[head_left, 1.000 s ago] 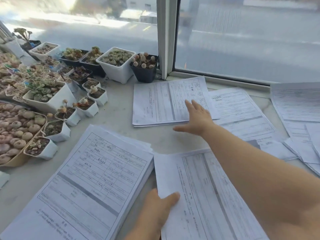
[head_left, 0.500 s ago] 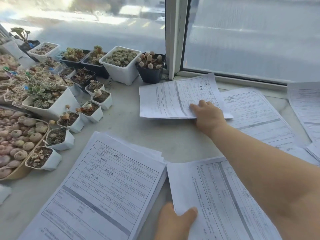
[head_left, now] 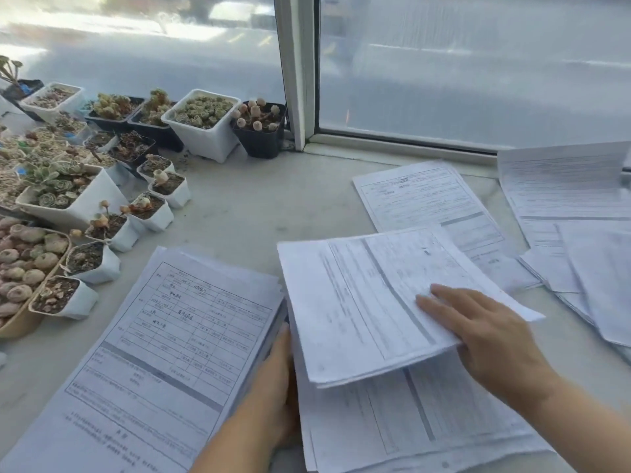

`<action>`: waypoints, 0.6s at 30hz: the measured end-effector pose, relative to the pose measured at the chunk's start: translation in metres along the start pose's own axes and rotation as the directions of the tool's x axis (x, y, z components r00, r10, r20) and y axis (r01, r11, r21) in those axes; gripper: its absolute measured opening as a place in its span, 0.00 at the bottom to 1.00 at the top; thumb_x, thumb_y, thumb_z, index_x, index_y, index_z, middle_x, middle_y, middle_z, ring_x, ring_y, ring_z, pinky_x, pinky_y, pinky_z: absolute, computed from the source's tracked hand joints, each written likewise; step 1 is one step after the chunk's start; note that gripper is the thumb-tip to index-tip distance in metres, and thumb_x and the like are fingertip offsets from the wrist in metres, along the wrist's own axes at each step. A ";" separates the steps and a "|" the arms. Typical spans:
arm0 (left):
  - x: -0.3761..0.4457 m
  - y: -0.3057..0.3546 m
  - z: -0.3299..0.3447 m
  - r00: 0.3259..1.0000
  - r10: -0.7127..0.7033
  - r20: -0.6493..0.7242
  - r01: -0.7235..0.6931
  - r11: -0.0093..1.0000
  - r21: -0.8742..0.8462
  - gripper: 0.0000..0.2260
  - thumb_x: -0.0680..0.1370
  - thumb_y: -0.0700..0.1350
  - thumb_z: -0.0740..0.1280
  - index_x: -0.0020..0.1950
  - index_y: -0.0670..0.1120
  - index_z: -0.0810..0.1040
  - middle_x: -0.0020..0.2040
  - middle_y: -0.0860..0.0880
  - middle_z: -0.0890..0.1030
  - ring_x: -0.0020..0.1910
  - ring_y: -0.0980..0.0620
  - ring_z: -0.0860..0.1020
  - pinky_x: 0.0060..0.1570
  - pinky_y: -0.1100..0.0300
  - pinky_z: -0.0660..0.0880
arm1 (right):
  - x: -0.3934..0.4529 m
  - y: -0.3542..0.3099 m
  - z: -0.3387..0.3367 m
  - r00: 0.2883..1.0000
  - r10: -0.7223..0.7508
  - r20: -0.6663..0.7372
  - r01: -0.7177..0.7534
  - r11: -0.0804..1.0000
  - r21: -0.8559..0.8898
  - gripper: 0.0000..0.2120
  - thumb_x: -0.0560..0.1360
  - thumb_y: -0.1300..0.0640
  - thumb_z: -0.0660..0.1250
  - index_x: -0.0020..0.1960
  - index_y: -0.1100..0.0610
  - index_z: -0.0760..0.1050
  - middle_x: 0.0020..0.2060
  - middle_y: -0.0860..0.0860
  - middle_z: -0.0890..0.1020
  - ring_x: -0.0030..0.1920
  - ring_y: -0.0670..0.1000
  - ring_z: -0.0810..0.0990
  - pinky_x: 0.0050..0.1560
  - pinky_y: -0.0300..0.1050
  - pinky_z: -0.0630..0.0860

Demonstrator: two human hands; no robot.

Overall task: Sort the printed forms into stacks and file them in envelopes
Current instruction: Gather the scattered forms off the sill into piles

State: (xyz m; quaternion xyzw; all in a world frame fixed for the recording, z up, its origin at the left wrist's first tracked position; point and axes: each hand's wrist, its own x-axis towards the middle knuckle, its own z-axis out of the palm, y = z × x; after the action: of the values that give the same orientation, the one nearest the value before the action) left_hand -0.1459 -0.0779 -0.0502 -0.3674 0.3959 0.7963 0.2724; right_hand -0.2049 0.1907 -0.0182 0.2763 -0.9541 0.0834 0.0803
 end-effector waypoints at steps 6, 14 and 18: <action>-0.007 -0.017 0.002 0.996 0.077 -0.052 -0.065 0.975 0.213 0.15 0.71 0.41 0.71 0.57 0.38 0.80 0.50 0.39 0.84 0.47 0.40 0.83 0.39 0.50 0.81 | -0.076 -0.030 0.006 0.917 0.005 0.399 -0.042 0.995 0.086 0.34 0.48 0.46 0.81 0.54 0.52 0.85 0.54 0.55 0.84 0.48 0.54 0.86 0.40 0.48 0.82; -0.038 -0.001 -0.031 0.948 0.236 -0.212 -0.052 0.776 0.628 0.22 0.57 0.45 0.73 0.51 0.46 0.80 0.43 0.46 0.86 0.44 0.44 0.84 0.49 0.45 0.79 | -0.013 0.050 0.000 0.869 0.381 0.316 -0.461 0.854 0.239 0.34 0.72 0.36 0.67 0.74 0.45 0.64 0.75 0.43 0.61 0.75 0.44 0.58 0.71 0.41 0.57; -0.048 0.007 -0.033 0.959 0.199 -0.200 0.010 0.685 0.728 0.21 0.56 0.48 0.72 0.48 0.48 0.82 0.41 0.50 0.86 0.40 0.49 0.84 0.45 0.52 0.78 | 0.020 0.103 0.022 0.779 0.412 0.472 -0.504 0.860 0.081 0.52 0.65 0.32 0.71 0.79 0.43 0.46 0.79 0.47 0.45 0.78 0.49 0.45 0.76 0.49 0.45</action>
State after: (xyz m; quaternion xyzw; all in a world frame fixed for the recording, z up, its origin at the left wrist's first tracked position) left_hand -0.1110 -0.1157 -0.0224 -0.3118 0.7281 0.5330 0.2977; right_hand -0.2799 0.2618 -0.0471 0.0532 -0.9717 0.1326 -0.1881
